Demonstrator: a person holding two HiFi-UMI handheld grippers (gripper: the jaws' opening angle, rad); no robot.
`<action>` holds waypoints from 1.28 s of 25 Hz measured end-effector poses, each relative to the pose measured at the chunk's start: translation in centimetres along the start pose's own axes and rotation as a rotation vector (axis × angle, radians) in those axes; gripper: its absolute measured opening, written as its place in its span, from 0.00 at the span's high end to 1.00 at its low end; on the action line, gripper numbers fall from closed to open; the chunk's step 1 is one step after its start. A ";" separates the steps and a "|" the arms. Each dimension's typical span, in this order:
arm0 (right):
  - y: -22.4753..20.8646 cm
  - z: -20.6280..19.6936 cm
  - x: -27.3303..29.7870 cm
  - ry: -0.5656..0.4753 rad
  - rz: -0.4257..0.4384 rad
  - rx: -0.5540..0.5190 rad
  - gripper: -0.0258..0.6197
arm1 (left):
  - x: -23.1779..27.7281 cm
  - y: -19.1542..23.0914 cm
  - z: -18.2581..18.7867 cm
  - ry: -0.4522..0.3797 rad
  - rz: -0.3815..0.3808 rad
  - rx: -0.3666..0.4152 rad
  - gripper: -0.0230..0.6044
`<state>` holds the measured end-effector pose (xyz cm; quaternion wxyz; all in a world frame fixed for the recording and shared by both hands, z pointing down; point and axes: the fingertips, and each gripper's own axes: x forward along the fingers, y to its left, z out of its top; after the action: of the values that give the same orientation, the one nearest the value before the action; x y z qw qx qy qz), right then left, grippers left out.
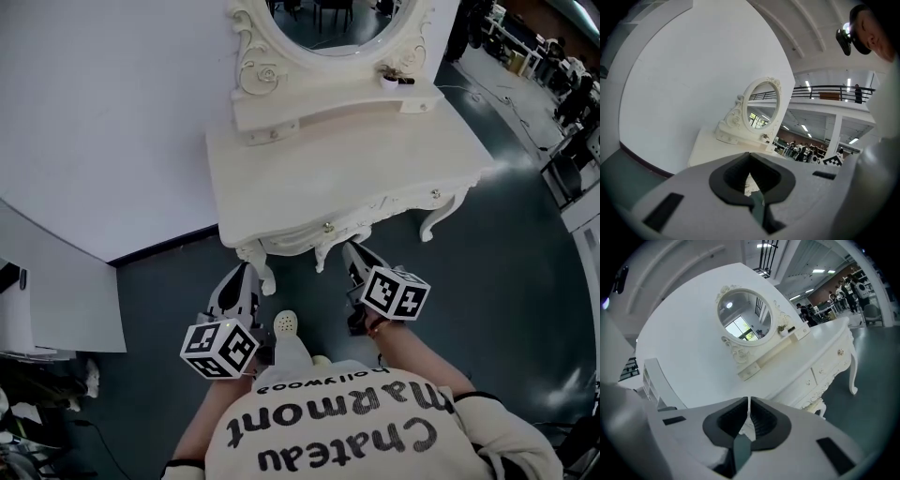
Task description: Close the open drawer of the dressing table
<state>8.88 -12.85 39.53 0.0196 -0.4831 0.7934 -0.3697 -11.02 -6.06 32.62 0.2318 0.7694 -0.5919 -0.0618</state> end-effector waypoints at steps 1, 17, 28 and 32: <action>0.7 0.6 -0.4 -0.015 0.022 0.005 0.90 | -0.1 -0.2 0.0 -0.005 0.003 0.005 0.95; 6.5 5.2 -2.7 -0.135 0.101 -0.403 0.90 | -0.1 -1.9 0.5 -0.025 -0.007 0.044 0.95; 5.8 4.5 -2.6 -0.120 0.069 -0.434 0.90 | 0.1 -1.8 0.2 -0.013 -0.019 0.039 0.95; 5.6 4.1 -2.8 -0.116 0.060 -0.434 0.90 | -0.1 -1.8 -0.1 -0.008 -0.020 0.035 0.95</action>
<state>7.77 -11.55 32.27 -0.0284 -0.4723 0.8661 -0.1611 -9.43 -5.61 31.96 0.2153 0.7791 -0.5861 -0.0565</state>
